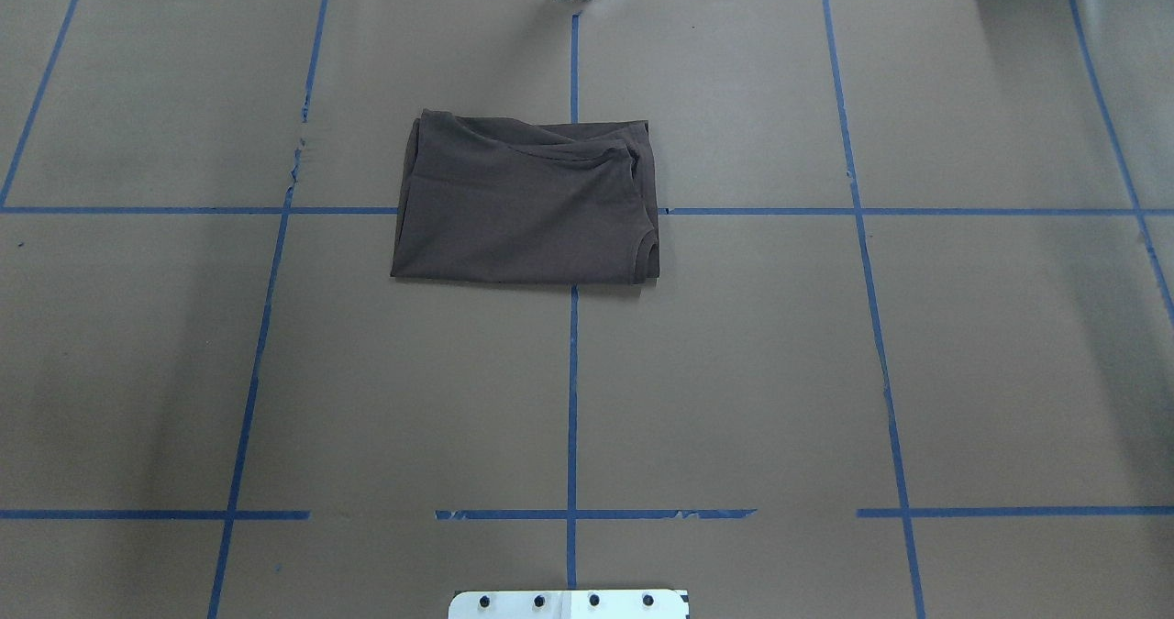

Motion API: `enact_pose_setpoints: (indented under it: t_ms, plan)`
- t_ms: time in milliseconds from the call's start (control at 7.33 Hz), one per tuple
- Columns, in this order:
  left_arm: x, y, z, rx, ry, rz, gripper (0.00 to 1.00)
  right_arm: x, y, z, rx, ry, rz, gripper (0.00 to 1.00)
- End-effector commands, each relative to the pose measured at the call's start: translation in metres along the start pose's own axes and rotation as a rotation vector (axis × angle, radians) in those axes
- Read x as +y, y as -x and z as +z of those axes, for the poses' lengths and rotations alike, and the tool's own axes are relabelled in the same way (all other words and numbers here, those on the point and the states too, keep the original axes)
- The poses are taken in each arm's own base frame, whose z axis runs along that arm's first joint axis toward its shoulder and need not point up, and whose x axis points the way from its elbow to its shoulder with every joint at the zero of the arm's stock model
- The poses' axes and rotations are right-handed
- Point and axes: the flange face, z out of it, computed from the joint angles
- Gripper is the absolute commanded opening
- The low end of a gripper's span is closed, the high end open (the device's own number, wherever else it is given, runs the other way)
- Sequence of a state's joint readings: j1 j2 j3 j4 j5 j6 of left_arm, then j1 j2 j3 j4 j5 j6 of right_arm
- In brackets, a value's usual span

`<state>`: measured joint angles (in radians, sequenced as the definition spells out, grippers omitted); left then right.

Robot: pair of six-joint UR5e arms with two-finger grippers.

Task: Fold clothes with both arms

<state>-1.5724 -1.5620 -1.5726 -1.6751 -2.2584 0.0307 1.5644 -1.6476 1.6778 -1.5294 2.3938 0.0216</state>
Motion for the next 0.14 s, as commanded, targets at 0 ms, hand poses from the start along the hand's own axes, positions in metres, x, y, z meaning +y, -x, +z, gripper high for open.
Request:
enact_pose_setpoints:
  t_ms: [0]
  plan:
    - [-0.0008, -0.0008, -0.0008, 0.001, -0.002, 0.001, 1.0, -0.001, 0.0019, -0.0013, -0.007, -0.003, -0.004, 1.0]
